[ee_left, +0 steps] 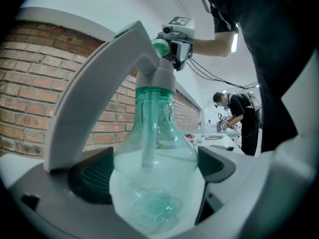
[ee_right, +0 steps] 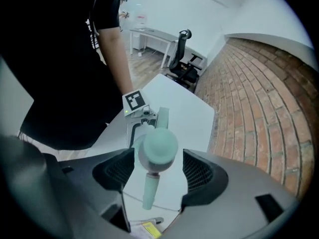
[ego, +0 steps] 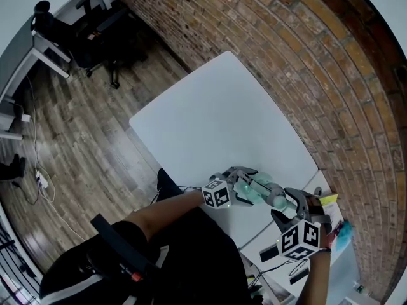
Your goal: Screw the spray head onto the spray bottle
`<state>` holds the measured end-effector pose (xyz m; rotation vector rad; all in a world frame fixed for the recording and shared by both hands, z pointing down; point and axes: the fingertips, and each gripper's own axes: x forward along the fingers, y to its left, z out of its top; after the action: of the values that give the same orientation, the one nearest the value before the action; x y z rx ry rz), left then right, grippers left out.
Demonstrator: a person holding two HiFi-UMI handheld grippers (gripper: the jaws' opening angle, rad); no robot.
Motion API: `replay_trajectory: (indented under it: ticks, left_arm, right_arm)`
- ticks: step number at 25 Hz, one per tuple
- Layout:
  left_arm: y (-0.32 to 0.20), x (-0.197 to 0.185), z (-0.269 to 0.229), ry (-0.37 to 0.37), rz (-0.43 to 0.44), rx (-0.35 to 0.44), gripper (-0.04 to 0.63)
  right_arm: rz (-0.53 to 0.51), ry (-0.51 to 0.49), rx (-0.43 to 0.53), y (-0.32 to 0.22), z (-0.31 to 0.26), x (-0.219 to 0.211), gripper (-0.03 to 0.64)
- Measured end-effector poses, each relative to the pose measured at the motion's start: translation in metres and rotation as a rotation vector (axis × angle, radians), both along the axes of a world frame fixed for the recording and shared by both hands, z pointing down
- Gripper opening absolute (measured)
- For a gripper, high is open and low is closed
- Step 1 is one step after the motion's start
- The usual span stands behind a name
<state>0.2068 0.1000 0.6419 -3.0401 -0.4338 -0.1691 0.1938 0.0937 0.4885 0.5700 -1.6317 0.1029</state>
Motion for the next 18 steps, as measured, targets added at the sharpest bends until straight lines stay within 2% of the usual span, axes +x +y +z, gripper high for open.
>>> replay_trajectory:
  ticks: [2, 6, 12, 18]
  left_arm:
    - [0.000, 0.001, 0.000, -0.002, -0.004, -0.003, 0.511]
    - [0.000, 0.002, 0.000, -0.006, -0.006, -0.006, 0.511]
    - [-0.002, 0.003, 0.001, 0.000, -0.019, 0.003, 0.509]
    - [-0.004, 0.003, 0.001, 0.001, -0.014, 0.002, 0.509]
  right_arm:
    - [0.027, 0.018, 0.018, -0.006, 0.008, -0.002, 0.285]
    - [0.007, 0.041, -0.033, -0.007, 0.022, -0.002, 0.284]
    - [-0.025, 0.001, -0.083, -0.008, 0.022, 0.001, 0.275]
    - [0.033, -0.083, -0.116, -0.013, 0.019, 0.002, 0.275]
